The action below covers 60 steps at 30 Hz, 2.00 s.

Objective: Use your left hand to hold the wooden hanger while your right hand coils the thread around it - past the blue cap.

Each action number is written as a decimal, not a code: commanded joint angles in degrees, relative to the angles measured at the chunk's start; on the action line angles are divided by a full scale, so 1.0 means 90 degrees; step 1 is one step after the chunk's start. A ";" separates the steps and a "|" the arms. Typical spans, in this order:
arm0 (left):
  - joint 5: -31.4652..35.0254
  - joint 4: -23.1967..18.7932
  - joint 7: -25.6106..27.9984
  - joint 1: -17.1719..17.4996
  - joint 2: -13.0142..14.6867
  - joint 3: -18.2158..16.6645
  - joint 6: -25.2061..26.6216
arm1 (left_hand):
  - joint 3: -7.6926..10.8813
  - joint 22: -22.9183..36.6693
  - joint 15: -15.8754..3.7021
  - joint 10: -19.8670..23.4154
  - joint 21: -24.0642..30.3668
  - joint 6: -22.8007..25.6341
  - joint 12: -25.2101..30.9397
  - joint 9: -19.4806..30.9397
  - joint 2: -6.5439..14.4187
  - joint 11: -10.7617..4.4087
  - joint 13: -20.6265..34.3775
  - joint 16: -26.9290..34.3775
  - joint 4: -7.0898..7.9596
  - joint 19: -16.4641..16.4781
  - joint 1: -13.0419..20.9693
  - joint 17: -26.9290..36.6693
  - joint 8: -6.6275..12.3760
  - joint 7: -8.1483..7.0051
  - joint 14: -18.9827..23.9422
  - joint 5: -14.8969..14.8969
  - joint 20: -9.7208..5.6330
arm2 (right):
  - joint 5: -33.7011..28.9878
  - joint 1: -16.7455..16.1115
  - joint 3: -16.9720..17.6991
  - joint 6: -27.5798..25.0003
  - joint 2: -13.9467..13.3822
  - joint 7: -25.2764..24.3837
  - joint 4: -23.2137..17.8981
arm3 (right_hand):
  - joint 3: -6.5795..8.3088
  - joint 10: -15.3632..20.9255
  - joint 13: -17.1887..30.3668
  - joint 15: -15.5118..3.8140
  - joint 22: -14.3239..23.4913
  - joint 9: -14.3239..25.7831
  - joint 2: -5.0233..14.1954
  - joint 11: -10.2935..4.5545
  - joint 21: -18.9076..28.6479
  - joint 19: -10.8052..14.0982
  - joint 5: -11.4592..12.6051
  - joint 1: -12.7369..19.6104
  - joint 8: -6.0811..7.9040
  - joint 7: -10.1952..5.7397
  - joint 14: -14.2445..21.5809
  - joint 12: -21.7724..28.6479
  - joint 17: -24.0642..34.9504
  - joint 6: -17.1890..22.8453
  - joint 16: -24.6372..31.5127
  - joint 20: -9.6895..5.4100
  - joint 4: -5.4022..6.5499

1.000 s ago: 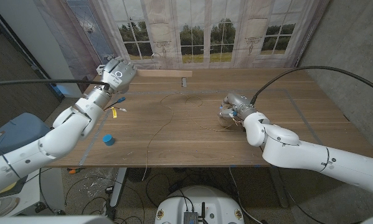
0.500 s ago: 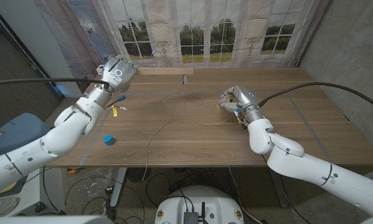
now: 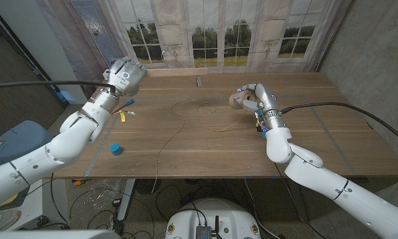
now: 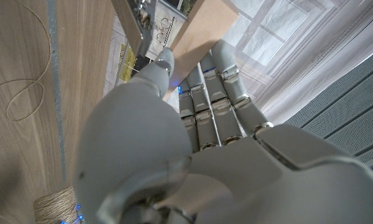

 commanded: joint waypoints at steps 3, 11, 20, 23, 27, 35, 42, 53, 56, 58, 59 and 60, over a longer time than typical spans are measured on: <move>-0.0634 0.0214 0.0387 -0.0364 -0.0253 0.0106 -0.0306 | 0.0255 0.0030 -0.1695 0.0945 0.0043 0.0767 0.0005 0.1092 0.0279 -0.0865 0.0385 -0.0014 0.0118 -0.0019 0.0037 0.2054 0.0012 -0.0666 0.1233 0.0143 -0.0586 | 0.0855 0.0078 0.0634 0.2848 0.0737 0.0198 0.1059 | -0.0033 0.0071 0.0031 -0.2284 0.0028 0.0024 0.1818 0.0017 0.0097 -0.0004 0.0000 0.1909 -0.0029 0.0013 0.1637 -0.0005 0.0013 0.0061 -0.0034 -0.0667 0.0005; -0.0937 0.0239 0.0488 -0.0451 -0.0306 0.0122 -0.0416 | 0.0269 0.0028 -0.1694 0.0952 0.0053 0.0777 -0.0007 0.1105 0.0277 -0.0864 0.0400 -0.0032 0.0117 -0.0021 0.0028 0.2063 0.0011 -0.0657 0.1236 0.0144 -0.0585 | 0.1193 0.0107 0.0849 0.3595 0.1032 0.0533 0.1371 | -0.0060 0.0072 0.0052 -0.2281 0.0042 0.0030 0.1820 0.0015 0.0164 -0.0053 0.0000 0.1938 -0.0050 0.0024 0.1650 -0.0011 0.0024 0.0064 -0.0063 -0.0664 0.0012; -0.1298 -0.0006 0.0731 -0.0288 -0.0295 -0.0024 -0.0562 | 0.0283 0.0026 -0.1695 0.0956 0.0063 0.0788 -0.0030 0.1116 0.0275 -0.0876 0.0405 -0.0047 0.0114 -0.0023 0.0020 0.2074 0.0007 -0.0655 0.1251 0.0144 -0.0588 | 0.1386 0.0284 0.0944 0.4004 0.1386 0.0791 0.1842 | -0.0081 0.0087 0.0073 -0.2279 0.0054 0.0036 0.1827 0.0026 0.0221 -0.0096 0.0001 0.1959 -0.0064 0.0029 0.1663 -0.0010 0.0041 0.0075 -0.0082 -0.0662 0.0020; -0.1429 -0.0105 0.0821 -0.0166 -0.0281 -0.0133 -0.0596 | 0.0287 0.0026 -0.1696 0.0962 0.0068 0.0791 -0.0033 0.1116 0.0274 -0.0881 0.0408 -0.0050 0.0112 -0.0022 0.0018 0.2078 0.0005 -0.0659 0.1258 0.0144 -0.0585 | 0.1523 0.0369 0.0970 0.4149 0.1547 0.0837 0.2077 | -0.0091 0.0093 0.0082 -0.2278 0.0059 0.0039 0.1830 0.0036 0.0249 -0.0112 0.0001 0.1968 -0.0072 0.0028 0.1666 -0.0010 0.0049 0.0077 -0.0092 -0.0661 0.0024; -0.1516 -0.0241 0.0897 0.0037 -0.0229 -0.0299 -0.0579 | 0.0294 0.0026 -0.1695 0.0972 0.0073 0.0789 -0.0039 0.1116 0.0272 -0.0874 0.0413 -0.0062 0.0109 -0.0021 0.0016 0.2081 -0.0003 -0.0659 0.1256 0.0144 -0.0589 | 0.1642 0.0472 0.0984 0.4277 0.1694 0.0917 0.2325 | -0.0103 0.0097 0.0095 -0.2279 0.0066 0.0042 0.1832 0.0043 0.0291 -0.0122 0.0001 0.1982 -0.0080 0.0044 0.1673 -0.0010 0.0060 0.0085 -0.0103 -0.0658 0.0027; -0.1470 -0.0446 0.0849 0.0442 -0.0179 -0.0608 -0.0318 | 0.0307 0.0025 -0.1696 0.0981 0.0084 0.0786 -0.0059 0.1124 0.0269 -0.0871 0.0415 -0.0066 0.0103 -0.0023 0.0012 0.2100 -0.0013 -0.0659 0.1280 0.0143 -0.0586 | 0.1735 0.0526 0.1018 0.4399 0.1819 0.1009 0.2507 | -0.0127 0.0100 0.0120 -0.2277 0.0077 0.0049 0.1838 0.0044 0.0370 -0.0159 0.0001 0.2007 -0.0097 0.0051 0.1689 -0.0015 0.0084 0.0098 -0.0125 -0.0657 0.0033; -0.1233 -0.0462 0.0647 0.0525 -0.0176 -0.0645 -0.0077 | 0.0316 0.0025 -0.1695 0.0981 0.0093 0.0807 -0.0069 0.1126 0.0267 -0.0878 0.0434 -0.0083 0.0102 -0.0022 0.0006 0.2102 -0.0016 -0.0659 0.1288 0.0141 -0.0588 | 0.2220 0.0453 0.1046 0.4835 0.1691 0.1617 0.2443 | -0.0141 0.0108 0.0139 -0.2277 0.0084 0.0053 0.1839 0.0048 0.0421 -0.0179 0.0000 0.2025 -0.0102 0.0057 0.1704 -0.0013 0.0101 0.0121 -0.0137 -0.0656 0.0034; -0.1025 -0.0370 0.0457 0.0197 -0.0343 -0.0348 -0.0089 | 0.0332 0.0024 -0.1694 0.0993 0.0105 0.0803 -0.0090 0.1131 0.0265 -0.0868 0.0444 -0.0102 0.0097 -0.0029 0.0000 0.2120 -0.0033 -0.0655 0.1292 0.0139 -0.0578 | 0.2841 0.0361 0.1101 0.5280 0.1621 0.2404 0.2207 | -0.0165 0.0103 0.0170 -0.2274 0.0093 0.0061 0.1842 0.0042 0.0505 -0.0222 0.0000 0.2050 -0.0123 0.0045 0.1713 -0.0019 0.0126 0.0127 -0.0163 -0.0655 0.0040; -0.1000 -0.0338 0.0324 0.0057 -0.0346 -0.0223 -0.0185 | 0.0337 0.0024 -0.1696 0.1010 0.0109 0.0810 -0.0098 0.1132 0.0265 -0.0861 0.0433 -0.0116 0.0095 -0.0029 0.0000 0.2115 -0.0035 -0.0654 0.1287 0.0138 -0.0577 | 0.3000 0.0416 0.1079 0.5403 0.1627 0.2659 0.2183 | -0.0170 0.0104 0.0176 -0.2274 0.0095 0.0062 0.1844 0.0038 0.0523 -0.0229 0.0000 0.2054 -0.0124 0.0050 0.1719 -0.0019 0.0132 0.0137 -0.0167 -0.0655 0.0042; -0.1033 -0.0311 0.0198 -0.0057 -0.0354 -0.0131 -0.0290 | 0.0339 0.0024 -0.1696 0.1013 0.0111 0.0803 -0.0106 0.1134 0.0264 -0.0862 0.0427 -0.0115 0.0094 -0.0029 -0.0002 0.2122 -0.0040 -0.0658 0.1292 0.0137 -0.0578 | 0.3109 0.0485 0.1046 0.5460 0.1633 0.2850 0.2147 | -0.0175 0.0107 0.0181 -0.2274 0.0096 0.0063 0.1845 0.0045 0.0537 -0.0234 0.0000 0.2057 -0.0131 0.0057 0.1724 -0.0018 0.0137 0.0128 -0.0169 -0.0654 0.0044; -0.1034 -0.0311 0.0195 -0.0057 -0.0352 -0.0131 -0.0291 | 0.0340 0.0023 -0.1695 0.1007 0.0112 0.0808 -0.0107 0.1133 0.0265 -0.0864 0.0434 -0.0122 0.0095 -0.0029 -0.0004 0.2118 -0.0041 -0.0651 0.1288 0.0137 -0.0577 | 0.3113 0.0482 0.1055 0.5462 0.1642 0.2870 0.2149 | -0.0178 0.0105 0.0185 -0.2274 0.0097 0.0064 0.1846 0.0044 0.0548 -0.0238 0.0000 0.2059 -0.0134 0.0055 0.1727 -0.0019 0.0141 0.0128 -0.0172 -0.0654 0.0045; -0.1040 -0.0298 0.0171 -0.0088 -0.0356 -0.0102 -0.0321 | 0.0342 0.0023 -0.1695 0.1003 0.0113 0.0806 -0.0107 0.1133 0.0265 -0.0865 0.0441 -0.0128 0.0096 -0.0029 -0.0005 0.2115 -0.0043 -0.0653 0.1286 0.0137 -0.0576 | 0.3157 0.0514 0.1041 0.5487 0.1635 0.2964 0.2148 | -0.0180 0.0112 0.0188 -0.2274 0.0098 0.0065 0.1845 0.0048 0.0556 -0.0242 0.0000 0.2061 -0.0136 0.0055 0.1728 -0.0017 0.0143 0.0129 -0.0174 -0.0654 0.0046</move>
